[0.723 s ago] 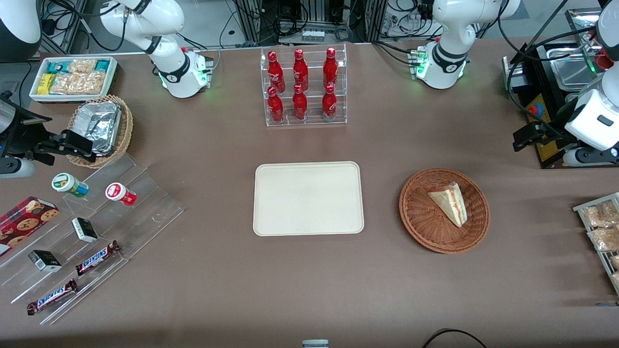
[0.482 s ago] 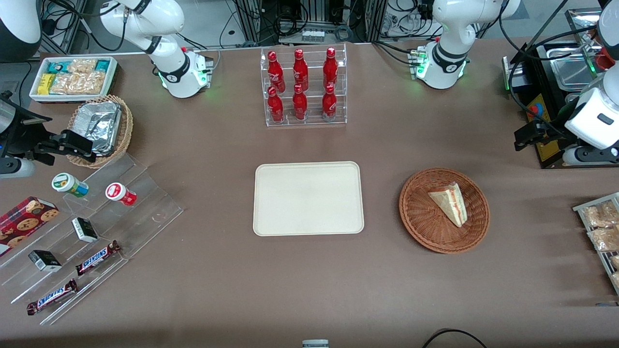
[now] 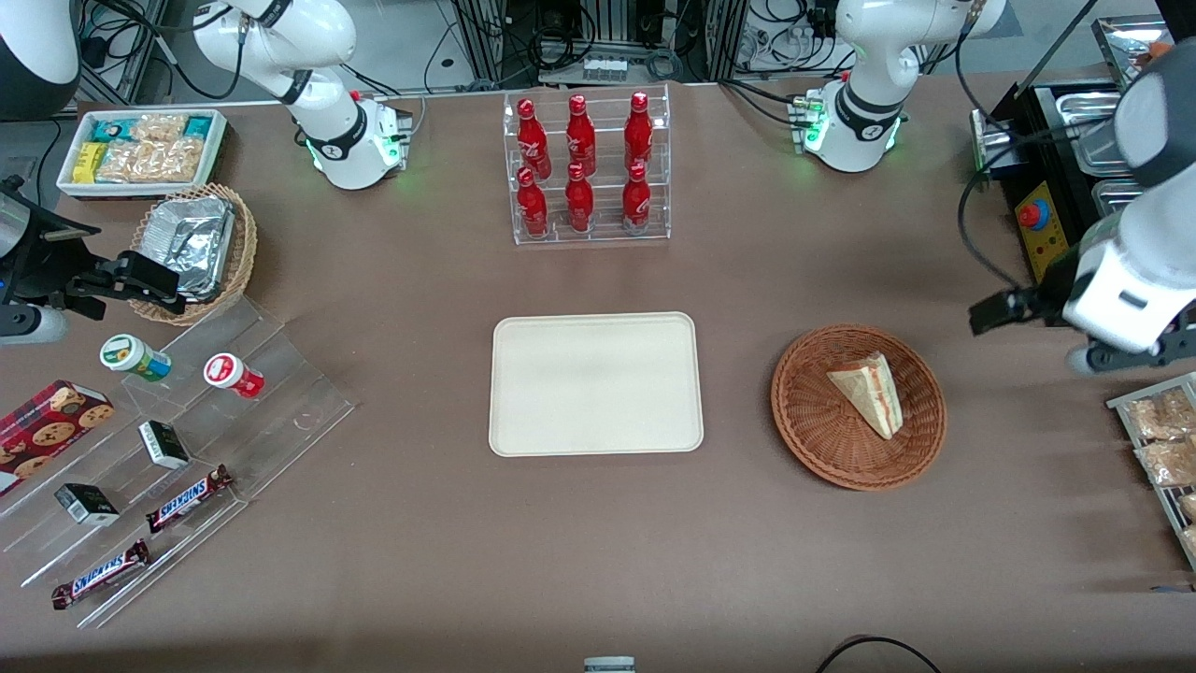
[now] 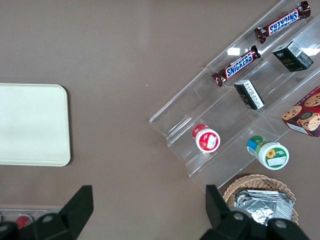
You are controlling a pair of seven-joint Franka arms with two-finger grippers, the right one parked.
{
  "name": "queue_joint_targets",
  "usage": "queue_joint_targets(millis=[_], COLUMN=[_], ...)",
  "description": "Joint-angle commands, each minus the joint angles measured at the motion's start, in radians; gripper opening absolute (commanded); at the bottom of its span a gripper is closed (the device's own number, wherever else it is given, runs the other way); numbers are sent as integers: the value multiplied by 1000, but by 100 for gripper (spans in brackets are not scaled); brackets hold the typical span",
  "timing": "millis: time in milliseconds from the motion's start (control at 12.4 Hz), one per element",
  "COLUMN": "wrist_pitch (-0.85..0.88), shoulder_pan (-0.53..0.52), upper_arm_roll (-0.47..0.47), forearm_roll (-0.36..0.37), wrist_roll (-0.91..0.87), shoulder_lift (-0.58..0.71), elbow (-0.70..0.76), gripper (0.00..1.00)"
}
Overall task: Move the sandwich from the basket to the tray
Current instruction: 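Move the left gripper over the wicker basket toward the wrapped sandwich, then lower the left gripper and close it on the wrapped sandwich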
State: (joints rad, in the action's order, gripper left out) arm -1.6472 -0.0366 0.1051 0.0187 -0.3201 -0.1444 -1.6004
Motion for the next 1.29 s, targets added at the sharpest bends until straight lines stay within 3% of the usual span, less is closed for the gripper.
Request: queue_joint_targets(millis=[0,402,884,1205], wrist_pitch=[-112,-455,-845,-858], shoulder_pan=[39,86,87,89], upper_arm_roll=[-2,-2,-4,-4], forearm_roll=[15,21,23,30], wrist_roll=[-231,-568,-600,-600], shoulder_lift=[-29,-34,-26,-44], elbow=[-67,-327,-614,-636], gripper=[100,100,100,100])
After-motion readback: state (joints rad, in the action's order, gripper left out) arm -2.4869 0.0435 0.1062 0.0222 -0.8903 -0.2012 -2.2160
